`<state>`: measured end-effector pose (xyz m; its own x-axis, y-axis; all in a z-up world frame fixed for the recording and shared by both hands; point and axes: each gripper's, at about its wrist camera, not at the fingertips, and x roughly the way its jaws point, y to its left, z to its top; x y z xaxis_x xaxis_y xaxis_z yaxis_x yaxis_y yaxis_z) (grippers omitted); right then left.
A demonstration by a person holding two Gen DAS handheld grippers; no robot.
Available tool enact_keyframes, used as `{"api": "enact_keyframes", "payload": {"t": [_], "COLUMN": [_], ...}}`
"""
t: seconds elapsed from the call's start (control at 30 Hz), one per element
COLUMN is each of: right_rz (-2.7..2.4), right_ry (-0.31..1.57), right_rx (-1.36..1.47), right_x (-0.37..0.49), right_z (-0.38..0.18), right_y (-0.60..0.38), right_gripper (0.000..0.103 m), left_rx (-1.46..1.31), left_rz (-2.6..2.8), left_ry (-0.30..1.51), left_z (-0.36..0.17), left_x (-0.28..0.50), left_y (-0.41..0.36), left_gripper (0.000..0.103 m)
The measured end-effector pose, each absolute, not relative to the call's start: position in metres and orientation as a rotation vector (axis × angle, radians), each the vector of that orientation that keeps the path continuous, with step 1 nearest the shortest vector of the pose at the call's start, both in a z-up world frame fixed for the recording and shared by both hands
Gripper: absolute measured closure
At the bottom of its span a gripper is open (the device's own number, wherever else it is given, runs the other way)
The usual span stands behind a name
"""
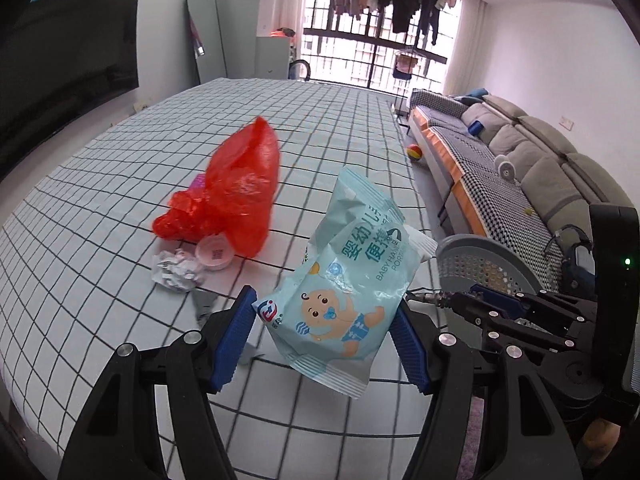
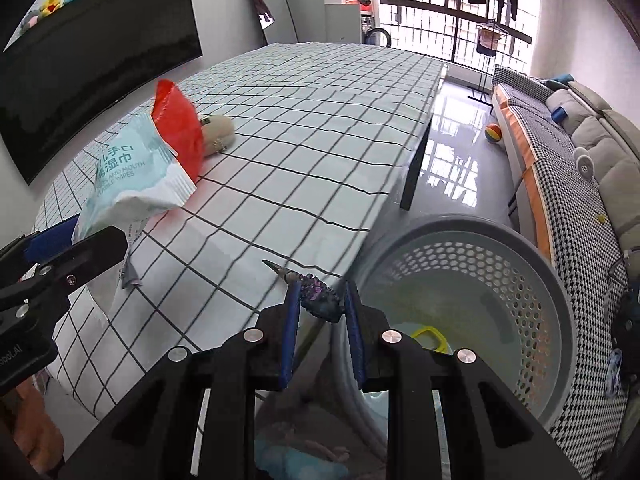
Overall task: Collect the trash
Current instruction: 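Carry the wipes packet and purple toy over the grey basket with both grippers, then open both grippers to drop the wipes packet and purple toy into the basket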
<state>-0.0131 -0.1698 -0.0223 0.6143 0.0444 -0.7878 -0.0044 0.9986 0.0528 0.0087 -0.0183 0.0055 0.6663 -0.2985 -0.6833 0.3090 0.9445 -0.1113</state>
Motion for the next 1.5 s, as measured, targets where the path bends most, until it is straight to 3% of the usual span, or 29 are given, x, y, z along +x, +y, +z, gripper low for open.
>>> {"api": "enact_keyframes", "payload": {"t": [0.53,1.17,1.3,1.5], "right_rz": [-0.189,-0.234,-0.248,-0.251], "right_ry": [0.946,0.990,0.957,0.956], "right_rx": [0.180,0.257,0.256,0.268], "right_x": [-0.057,-0.068,-0.071,-0.073], "right_z": [-0.039,-0.071,-0.066,-0.065], "right_y": [-0.299,-0.343,-0.345,-0.346], "right_gripper": [0.081,0.081,0.059,0.059], "left_rx": [0.152,0.241,0.239,0.223], "left_rz": [-0.566,-0.573,-0.566,-0.553], "left_ry": [0.851,0.951,0.956,0.955], "left_z": [-0.015,-0.051,-0.053,-0.052], "left_x": [0.006,0.013,0.013,0.014], "left_y": [-0.161,-0.208,-0.207,-0.202], "left_gripper": [0.039,0.036,0.034,0.031]}}
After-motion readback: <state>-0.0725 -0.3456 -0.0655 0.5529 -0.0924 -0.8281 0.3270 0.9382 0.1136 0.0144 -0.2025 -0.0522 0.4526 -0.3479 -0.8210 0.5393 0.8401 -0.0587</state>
